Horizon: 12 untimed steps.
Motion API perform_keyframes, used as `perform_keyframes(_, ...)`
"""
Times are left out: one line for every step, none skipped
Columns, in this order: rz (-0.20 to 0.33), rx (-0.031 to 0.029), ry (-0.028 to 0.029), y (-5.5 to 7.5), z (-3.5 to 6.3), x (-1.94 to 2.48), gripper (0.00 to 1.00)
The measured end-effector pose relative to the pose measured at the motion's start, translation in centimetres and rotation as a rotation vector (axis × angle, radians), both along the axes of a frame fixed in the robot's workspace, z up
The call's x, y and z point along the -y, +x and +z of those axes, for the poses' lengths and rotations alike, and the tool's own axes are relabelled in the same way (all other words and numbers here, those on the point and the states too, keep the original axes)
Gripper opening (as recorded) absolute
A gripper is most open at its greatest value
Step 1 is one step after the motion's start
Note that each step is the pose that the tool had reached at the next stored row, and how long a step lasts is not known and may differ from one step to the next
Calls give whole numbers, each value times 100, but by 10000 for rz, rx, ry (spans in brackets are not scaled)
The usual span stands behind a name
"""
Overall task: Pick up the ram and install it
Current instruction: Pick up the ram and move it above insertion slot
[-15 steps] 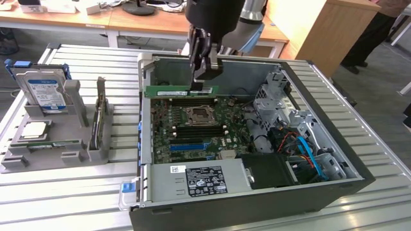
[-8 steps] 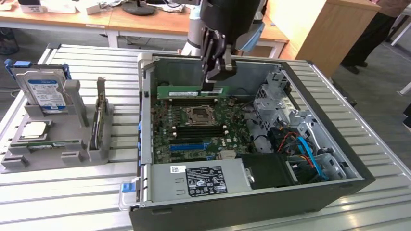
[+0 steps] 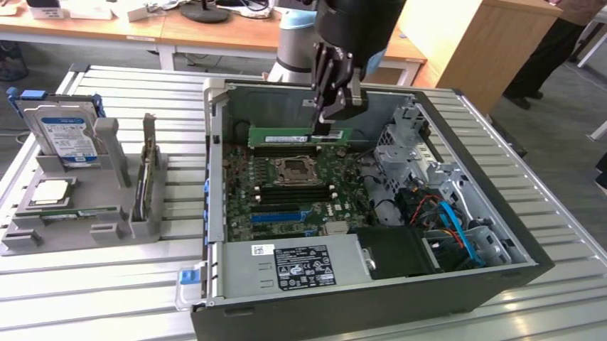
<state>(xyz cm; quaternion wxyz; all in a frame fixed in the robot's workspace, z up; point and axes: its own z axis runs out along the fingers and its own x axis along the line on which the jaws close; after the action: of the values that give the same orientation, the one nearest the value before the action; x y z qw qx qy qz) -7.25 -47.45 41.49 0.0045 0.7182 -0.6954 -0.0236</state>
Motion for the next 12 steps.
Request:
perform_keyframes(0,0,0,22,0,0,12)
perform_keyframes(-1,0,-1,43,0,1,12)
perform_keyframes(-1,0,-1,65,0,1,12)
perform_keyframes(-1,0,-1,88,-1,1,12)
perform_keyframes(0,0,-1,110,-1,1,12)
perform_keyframes(0,0,0,132,-1,2,12)
perform_keyframes(0,0,-1,154,-1,2,12)
perform_keyframes(0,0,-1,176,-1,2,12)
perform_keyframes(-1,0,0,197,-2,2,12)
perform_keyframes(-1,0,0,220,-2,2,12)
perform_keyframes(-1,0,-1,244,-2,2,12)
perform_keyframes(-1,0,-1,266,-2,2,12)
